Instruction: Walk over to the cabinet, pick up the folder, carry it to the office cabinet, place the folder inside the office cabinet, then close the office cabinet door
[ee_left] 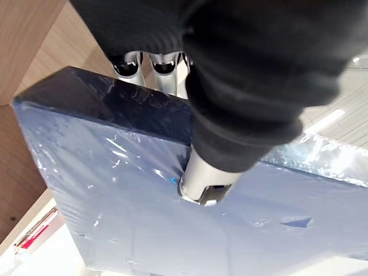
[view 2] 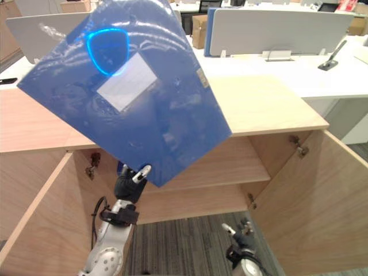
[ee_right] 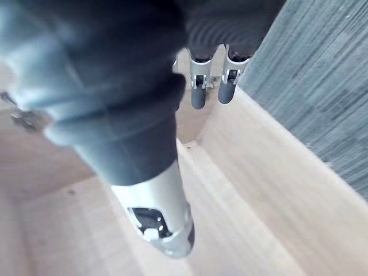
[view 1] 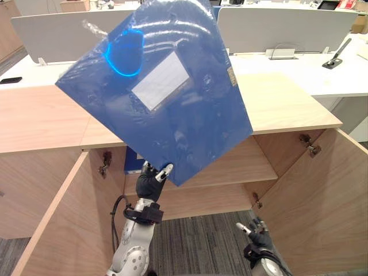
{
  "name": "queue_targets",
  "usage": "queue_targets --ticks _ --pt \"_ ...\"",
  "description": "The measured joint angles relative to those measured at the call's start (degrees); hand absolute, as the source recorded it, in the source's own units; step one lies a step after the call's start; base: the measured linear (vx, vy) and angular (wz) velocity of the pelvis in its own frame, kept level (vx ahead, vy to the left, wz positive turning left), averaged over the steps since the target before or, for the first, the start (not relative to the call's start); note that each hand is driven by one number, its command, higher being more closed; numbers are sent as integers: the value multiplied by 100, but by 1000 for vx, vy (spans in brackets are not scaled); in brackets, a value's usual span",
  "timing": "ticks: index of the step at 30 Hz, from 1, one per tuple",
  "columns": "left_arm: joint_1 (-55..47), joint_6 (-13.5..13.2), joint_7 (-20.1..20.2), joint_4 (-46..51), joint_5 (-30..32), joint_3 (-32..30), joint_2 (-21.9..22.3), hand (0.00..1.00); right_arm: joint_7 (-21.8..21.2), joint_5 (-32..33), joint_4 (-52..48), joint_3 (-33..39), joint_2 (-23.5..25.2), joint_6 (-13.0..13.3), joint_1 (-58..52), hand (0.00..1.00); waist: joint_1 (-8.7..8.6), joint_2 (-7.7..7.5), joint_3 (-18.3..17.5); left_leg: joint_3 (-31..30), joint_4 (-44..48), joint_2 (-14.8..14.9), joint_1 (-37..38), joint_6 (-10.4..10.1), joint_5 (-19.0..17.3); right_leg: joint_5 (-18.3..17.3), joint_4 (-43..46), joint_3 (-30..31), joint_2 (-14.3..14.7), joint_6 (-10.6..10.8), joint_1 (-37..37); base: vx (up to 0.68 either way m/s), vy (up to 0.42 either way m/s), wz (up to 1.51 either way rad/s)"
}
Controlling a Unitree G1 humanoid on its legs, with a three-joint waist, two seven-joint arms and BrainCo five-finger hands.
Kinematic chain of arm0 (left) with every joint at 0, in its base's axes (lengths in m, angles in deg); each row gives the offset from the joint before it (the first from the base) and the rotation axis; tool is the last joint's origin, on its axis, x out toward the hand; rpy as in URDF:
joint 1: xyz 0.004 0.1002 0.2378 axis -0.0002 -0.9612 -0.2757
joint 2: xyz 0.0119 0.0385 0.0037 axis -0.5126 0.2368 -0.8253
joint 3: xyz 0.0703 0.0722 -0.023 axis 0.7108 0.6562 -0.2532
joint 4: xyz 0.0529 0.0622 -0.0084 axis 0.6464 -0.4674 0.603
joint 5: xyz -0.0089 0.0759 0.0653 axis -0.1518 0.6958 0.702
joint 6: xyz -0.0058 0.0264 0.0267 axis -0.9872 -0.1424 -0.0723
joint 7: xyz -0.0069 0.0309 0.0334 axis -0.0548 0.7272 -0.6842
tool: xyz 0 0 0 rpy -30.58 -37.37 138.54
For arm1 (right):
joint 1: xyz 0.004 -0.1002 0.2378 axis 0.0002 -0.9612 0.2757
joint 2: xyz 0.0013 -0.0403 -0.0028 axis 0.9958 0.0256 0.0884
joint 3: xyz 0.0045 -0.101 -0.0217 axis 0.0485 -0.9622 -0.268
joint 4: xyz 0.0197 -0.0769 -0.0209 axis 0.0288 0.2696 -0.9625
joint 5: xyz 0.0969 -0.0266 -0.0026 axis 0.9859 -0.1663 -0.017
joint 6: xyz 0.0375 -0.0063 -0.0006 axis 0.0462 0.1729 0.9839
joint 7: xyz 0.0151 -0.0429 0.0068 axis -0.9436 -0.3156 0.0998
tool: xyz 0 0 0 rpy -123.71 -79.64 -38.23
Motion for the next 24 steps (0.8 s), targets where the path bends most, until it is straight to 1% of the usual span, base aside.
queue_targets --ticks 1,2,5,7,9,10,12,14,16,17,19,20,21,24 --pt "-76 0 -1 135 78 -79 8 100 -9 189 -175 175 66 45 -23 0 -7 3 0 5 -12 4 0 -6 12 4 34 6 35 -4 -21 -64 -12 -6" --pt "-121 0 -1 206 116 -127 23 100 -8 238 -298 282 108 68 -47 0 -26 9 -3 4 -21 13 1 -8 14 4 50 6 46 -4 -30 -93 -16 -4" --pt "-194 -9 -8 462 311 -325 132 100 -8 604 -1098 638 227 204 -208 0 -40 28 -4 -7 -25 50 1 -5 -26 5 94 11 94 -8 -68 -87 -8 -3" --pt "-280 -53 -43 600 505 -516 243 100 77 646 -1812 879 330 461 -208 0 -43 36 -9 -32 -25 65 4 -6 -25 6 138 48 121 -10 -104 -60 -3 -8" --pt "-336 -96 -110 623 650 -592 308 100 173 621 -2314 999 374 608 -208 0 -43 38 -12 -33 -24 73 6 -14 -19 16 142 76 135 -25 -116 -42 -3 -7" --pt "-350 -96 -154 623 747 -649 327 100 233 618 -2578 1040 430 731 -203 0 -42 38 -14 -31 -23 77 6 -23 -12 20 142 84 140 -30 -122 -22 -1 -5" --pt "-351 -96 -191 623 839 -711 327 100 256 608 -2907 1056 500 797 -201 0 -43 38 -17 -24 -20 78 5 -70 20 23 140 100 144 -34 -132 -2 3 -4" --pt "-350 -96 -204 623 970 -782 331 100 284 584 -3223 1015 589 802 -186 0 -41 37 -17 -20 -6 77 3 -70 21 26 131 111 144 -37 -135 15 6 -4" --pt "-338 -95 -243 622 1113 -785 332 100 271 381 -3641 929 602 805 -110 0 -39 36 -19 -10 7 75 0 -42 40 41 105 131 144 -38 -137 20 9 -4" --pt "-333 -94 -244 622 1135 -787 332 100 265 385 -3751 881 598 809 -60 0 -40 36 -19 -10 7 75 -2 -42 40 43 100 133 144 -38 -137 0 0 0" --pt "-309 -87 -244 620 1197 -786 332 100 110 402 -4024 779 537 855 117 0 -37 37 -20 -13 7 75 -5 -43 37 47 91 134 144 -35 -137 0 0 0" --pt "-264 -80 -243 617 1240 -787 331 100 -68 404 -4236 717 469 890 362 0 -23 38 -20 -19 6 74 -10 -42 33 51 86 134 144 -30 -137 0 0 0" --pt "-257 -80 -243 617 1243 -788 330 100 -91 405 -4269 710 453 895 411 0 -20 38 -20 -21 7 73 -11 -43 32 52 86 134 144 -29 -137 0 0 0" --pt "-202 -62 -241 603 1248 -792 329 100 -335 414 -4522 502 72 910 779 0 -2 40 -21 -36 7 62 -13 -39 34 56 93 133 138 -24 -135 0 0 0"
